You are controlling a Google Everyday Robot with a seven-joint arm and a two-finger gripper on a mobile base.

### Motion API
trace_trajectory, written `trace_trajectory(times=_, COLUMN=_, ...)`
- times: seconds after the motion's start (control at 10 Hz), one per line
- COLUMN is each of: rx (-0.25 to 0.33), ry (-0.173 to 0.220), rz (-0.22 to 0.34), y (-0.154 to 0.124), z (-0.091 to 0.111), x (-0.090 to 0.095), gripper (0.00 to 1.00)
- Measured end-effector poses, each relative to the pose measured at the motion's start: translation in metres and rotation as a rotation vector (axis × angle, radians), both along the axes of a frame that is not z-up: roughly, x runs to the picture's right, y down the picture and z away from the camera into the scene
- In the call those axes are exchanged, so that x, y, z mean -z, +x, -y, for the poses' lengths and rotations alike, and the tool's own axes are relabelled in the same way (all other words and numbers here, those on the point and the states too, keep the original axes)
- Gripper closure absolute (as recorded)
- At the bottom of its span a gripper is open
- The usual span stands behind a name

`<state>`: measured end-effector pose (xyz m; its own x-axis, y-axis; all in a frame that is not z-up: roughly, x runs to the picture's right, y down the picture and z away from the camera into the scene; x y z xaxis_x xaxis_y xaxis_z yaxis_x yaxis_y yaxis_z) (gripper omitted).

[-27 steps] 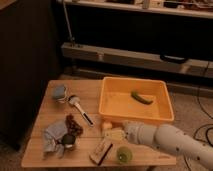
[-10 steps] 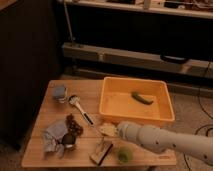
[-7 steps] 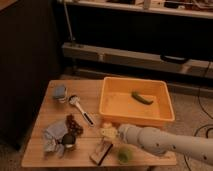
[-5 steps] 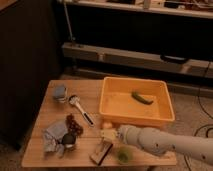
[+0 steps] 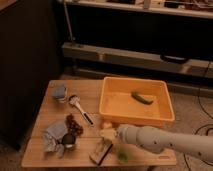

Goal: Place apple in tray

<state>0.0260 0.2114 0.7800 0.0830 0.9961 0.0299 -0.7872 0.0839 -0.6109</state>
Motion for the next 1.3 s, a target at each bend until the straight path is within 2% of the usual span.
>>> trace_trajectory(times=0.5, rx=0.006, ry=0.024, rz=0.002, y=-0.003, z=0.002, x=-0.021, gripper=0.2)
trace_trajectory(times=1.3, rx=0.013, ry=0.05, rz=0.006, y=-0.009, z=0.003, x=-0.042, gripper=0.2)
